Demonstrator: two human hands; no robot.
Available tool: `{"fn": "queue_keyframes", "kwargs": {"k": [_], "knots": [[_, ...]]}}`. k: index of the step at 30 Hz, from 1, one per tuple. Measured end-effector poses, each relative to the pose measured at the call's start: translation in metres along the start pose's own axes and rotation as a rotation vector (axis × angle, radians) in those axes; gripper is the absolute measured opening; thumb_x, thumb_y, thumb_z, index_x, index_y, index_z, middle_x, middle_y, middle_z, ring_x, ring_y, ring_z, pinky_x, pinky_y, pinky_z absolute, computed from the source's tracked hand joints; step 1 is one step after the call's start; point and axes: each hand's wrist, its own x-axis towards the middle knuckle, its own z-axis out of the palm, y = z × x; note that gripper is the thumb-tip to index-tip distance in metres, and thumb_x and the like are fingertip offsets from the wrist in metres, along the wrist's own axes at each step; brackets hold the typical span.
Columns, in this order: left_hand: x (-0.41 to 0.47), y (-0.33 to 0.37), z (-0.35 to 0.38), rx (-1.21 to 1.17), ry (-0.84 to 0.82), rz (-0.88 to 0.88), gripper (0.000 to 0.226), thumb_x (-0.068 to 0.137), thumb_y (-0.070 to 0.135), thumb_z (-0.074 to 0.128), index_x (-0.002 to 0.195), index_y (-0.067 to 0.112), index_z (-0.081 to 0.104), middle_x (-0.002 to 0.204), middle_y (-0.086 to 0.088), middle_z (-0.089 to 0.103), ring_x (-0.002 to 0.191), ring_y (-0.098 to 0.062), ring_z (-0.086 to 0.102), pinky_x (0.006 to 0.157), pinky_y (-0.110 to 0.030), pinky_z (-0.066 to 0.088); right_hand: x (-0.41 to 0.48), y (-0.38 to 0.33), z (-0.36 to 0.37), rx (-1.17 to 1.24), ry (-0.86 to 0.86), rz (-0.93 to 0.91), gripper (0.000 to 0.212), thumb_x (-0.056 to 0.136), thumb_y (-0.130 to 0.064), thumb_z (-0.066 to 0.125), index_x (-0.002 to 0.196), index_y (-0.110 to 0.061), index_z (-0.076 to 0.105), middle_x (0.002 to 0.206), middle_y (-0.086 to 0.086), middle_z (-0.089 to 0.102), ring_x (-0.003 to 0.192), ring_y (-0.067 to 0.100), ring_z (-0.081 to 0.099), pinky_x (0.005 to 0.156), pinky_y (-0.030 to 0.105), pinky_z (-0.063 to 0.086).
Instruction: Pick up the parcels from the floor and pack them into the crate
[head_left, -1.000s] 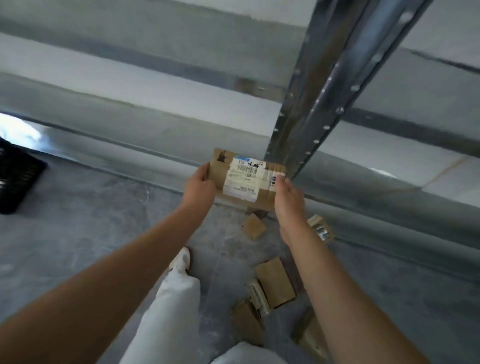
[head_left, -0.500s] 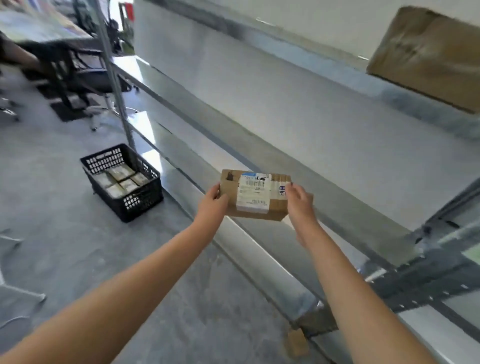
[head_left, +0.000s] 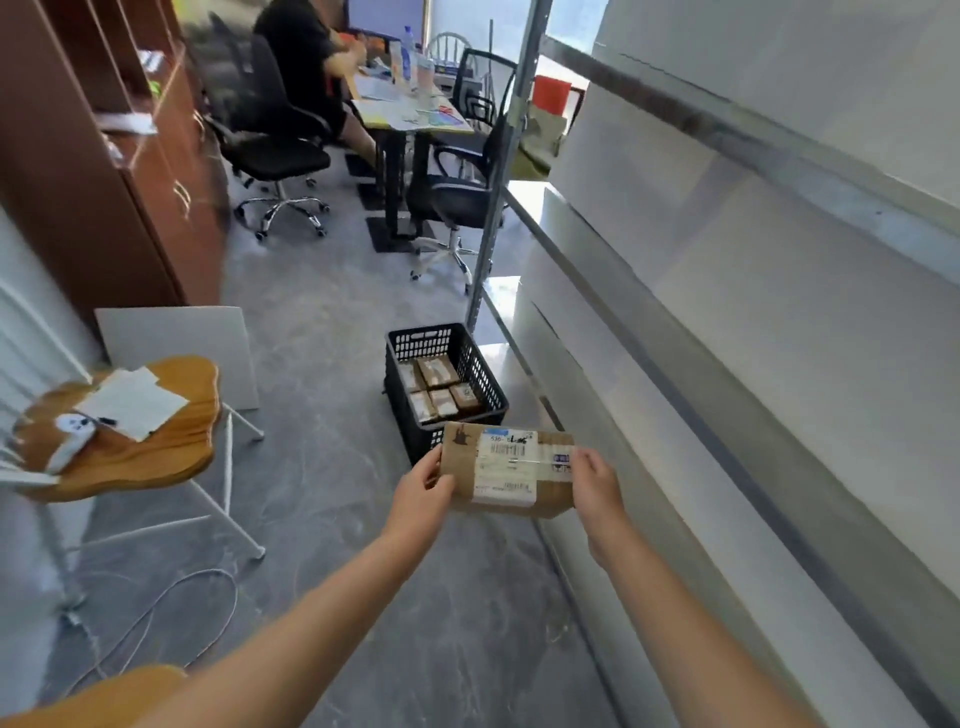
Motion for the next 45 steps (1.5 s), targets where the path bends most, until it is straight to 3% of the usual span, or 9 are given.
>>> {"fn": "queue_keyframes", "kwargs": {"k": [2, 7, 11, 17, 22, 26, 32, 38, 45], "knots": [[0.023, -0.010, -0.017, 0.021, 0.070, -0.038, 0.047, 0.097, 0.001, 0.042, 0.139, 0.022, 0.046, 0.115, 0.008, 0.056, 0.101, -0.009, 0.053, 0.075, -0.015, 0.042, 0.028, -0.005, 0.040, -0.052, -0.041, -0.011, 0.026, 0.093, -0.037, 0.045, 0.099, -0.020, 0.064, 0.115, 0.014, 0.061, 0.103, 0.027, 0.060, 0.095, 0.043, 0.050], [0.118, -0.048, -0.058, 0.161, 0.202, -0.160, 0.048, 0.095, 0.006, 0.043, 0.140, 0.025, 0.045, 0.134, 0.004, 0.056, 0.121, -0.018, 0.053, 0.105, -0.036, 0.042, 0.108, -0.007, 0.136, -0.123, -0.188, 0.024, 0.027, 0.102, -0.030, 0.041, 0.115, -0.014, 0.059, 0.113, 0.007, 0.047, 0.104, 0.022, 0.052, 0.093, 0.031, 0.041], [0.203, -0.055, -0.078, 0.206, 0.249, -0.292, 0.054, 0.096, 0.012, 0.043, 0.148, 0.021, 0.037, 0.143, 0.001, 0.049, 0.129, -0.020, 0.048, 0.111, -0.043, 0.038, 0.178, -0.011, 0.192, -0.109, -0.247, 0.103, 0.029, 0.101, -0.030, 0.040, 0.116, -0.014, 0.059, 0.114, 0.007, 0.047, 0.108, 0.024, 0.053, 0.094, 0.031, 0.040], [0.309, 0.000, -0.071, 0.232, 0.194, -0.254, 0.053, 0.094, -0.004, 0.040, 0.143, 0.017, 0.044, 0.122, 0.002, 0.058, 0.107, -0.012, 0.054, 0.081, -0.015, 0.040, 0.264, -0.047, 0.217, -0.120, -0.236, 0.200, 0.029, 0.101, -0.028, 0.040, 0.120, -0.013, 0.057, 0.120, 0.010, 0.047, 0.109, 0.024, 0.053, 0.098, 0.035, 0.042], [0.385, 0.015, -0.061, 0.223, 0.167, -0.244, 0.053, 0.093, -0.002, 0.044, 0.142, 0.018, 0.047, 0.127, -0.001, 0.062, 0.114, -0.017, 0.059, 0.091, -0.026, 0.047, 0.331, -0.078, 0.223, -0.132, -0.208, 0.191, 0.030, 0.099, -0.031, 0.039, 0.118, -0.017, 0.058, 0.120, 0.009, 0.049, 0.109, 0.024, 0.054, 0.101, 0.043, 0.044], [0.440, 0.023, -0.046, 0.194, 0.080, -0.294, 0.050, 0.092, -0.003, 0.044, 0.138, 0.017, 0.047, 0.120, -0.003, 0.064, 0.102, -0.014, 0.062, 0.078, -0.022, 0.051, 0.386, -0.100, 0.228, -0.182, -0.181, 0.181, 0.033, 0.101, -0.032, 0.037, 0.122, -0.016, 0.058, 0.125, 0.011, 0.046, 0.119, 0.028, 0.046, 0.106, 0.042, 0.037], [0.546, 0.018, -0.028, 0.162, 0.026, -0.371, 0.047, 0.092, 0.002, 0.045, 0.138, 0.014, 0.043, 0.125, -0.006, 0.061, 0.107, -0.020, 0.060, 0.093, -0.038, 0.052, 0.475, -0.114, 0.249, -0.236, -0.145, 0.259, 0.034, 0.102, -0.033, 0.035, 0.124, -0.019, 0.056, 0.123, 0.009, 0.045, 0.121, 0.026, 0.045, 0.108, 0.040, 0.036], [0.659, -0.008, -0.009, 0.316, -0.132, -0.520, 0.033, 0.094, 0.019, 0.049, 0.126, 0.017, 0.046, 0.116, -0.004, 0.062, 0.100, -0.020, 0.060, 0.085, -0.036, 0.053, 0.568, -0.105, 0.275, -0.233, -0.092, 0.450, 0.048, 0.101, -0.052, 0.024, 0.118, -0.019, 0.055, 0.116, 0.006, 0.060, 0.104, 0.021, 0.058, 0.095, 0.039, 0.047], [0.746, -0.056, 0.033, 0.268, -0.183, -0.594, 0.028, 0.094, 0.014, 0.045, 0.120, 0.020, 0.053, 0.112, 0.001, 0.063, 0.102, -0.017, 0.060, 0.081, -0.028, 0.048, 0.661, -0.058, 0.297, -0.300, -0.124, 0.452, 0.038, 0.105, -0.043, 0.028, 0.116, -0.019, 0.055, 0.097, -0.002, 0.061, 0.085, 0.012, 0.056, 0.064, 0.028, 0.040]]}}
